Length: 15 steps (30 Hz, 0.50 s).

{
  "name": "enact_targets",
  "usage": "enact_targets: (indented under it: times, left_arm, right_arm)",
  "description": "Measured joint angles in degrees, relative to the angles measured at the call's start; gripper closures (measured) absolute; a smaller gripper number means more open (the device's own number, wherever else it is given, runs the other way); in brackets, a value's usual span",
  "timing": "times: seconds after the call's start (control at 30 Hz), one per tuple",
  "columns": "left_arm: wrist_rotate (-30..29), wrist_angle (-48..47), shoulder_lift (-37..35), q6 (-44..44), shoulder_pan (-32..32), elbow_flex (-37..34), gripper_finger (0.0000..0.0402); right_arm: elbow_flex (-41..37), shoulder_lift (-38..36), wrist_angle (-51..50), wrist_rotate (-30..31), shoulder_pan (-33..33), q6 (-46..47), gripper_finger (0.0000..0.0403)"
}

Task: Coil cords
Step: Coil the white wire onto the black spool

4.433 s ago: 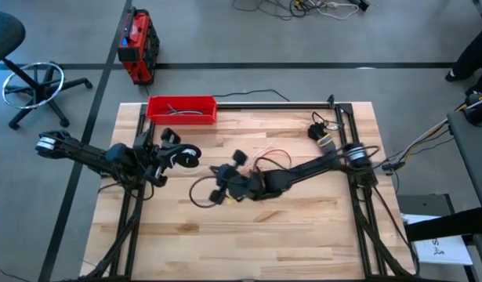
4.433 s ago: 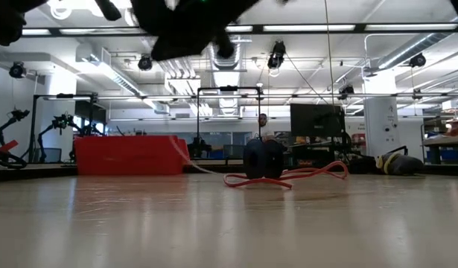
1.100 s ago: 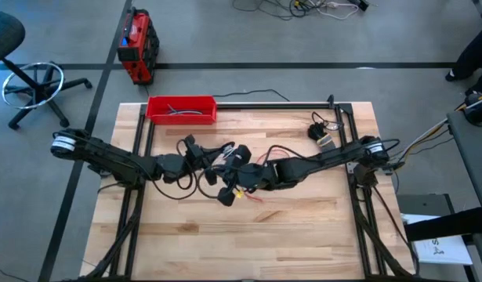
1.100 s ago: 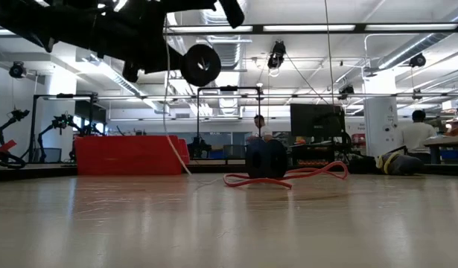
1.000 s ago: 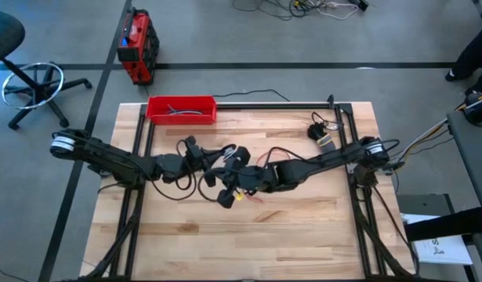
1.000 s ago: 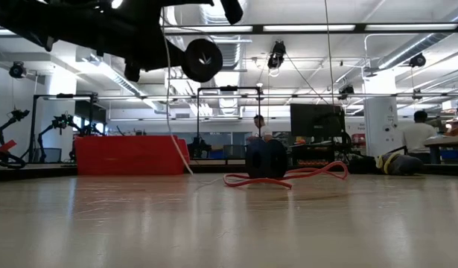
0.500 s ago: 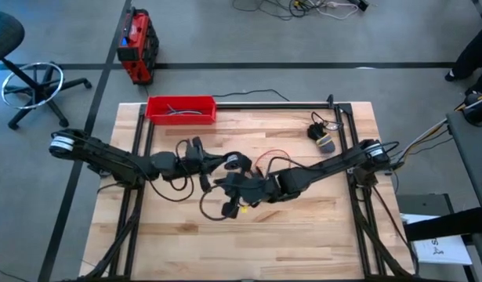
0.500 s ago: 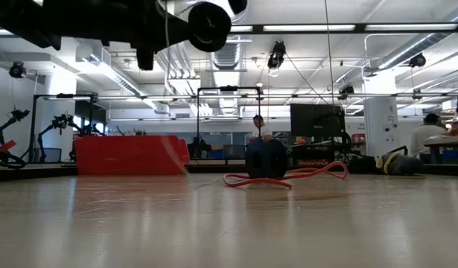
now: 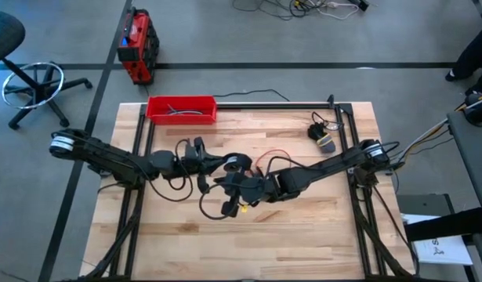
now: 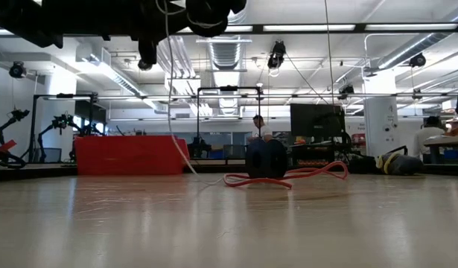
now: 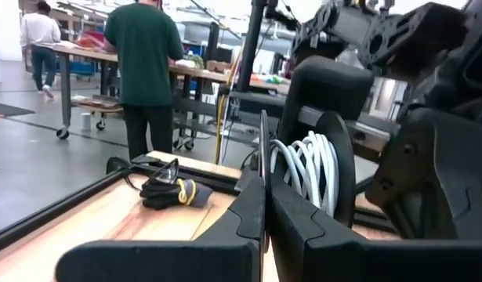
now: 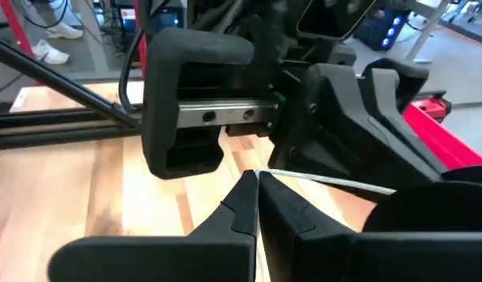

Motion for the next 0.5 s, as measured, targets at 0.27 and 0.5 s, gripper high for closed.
enact_targets:
  times: [0.27, 0.5]
  left_arm:
    - [1.11, 0.33, -2.52, -2.48, 0.00, 0.02, 0.0401]
    - [4.53, 0.10, -7.90, -3.81, -0.18, -0.35, 0.0401]
  right_arm:
    - [0.18, -0.20, -6.04, -0.38, 1.11, 0.28, 0.0403]
    - [0.20, -0.43, -12.54, 0.53, 3.12, 1.16, 0.0403]
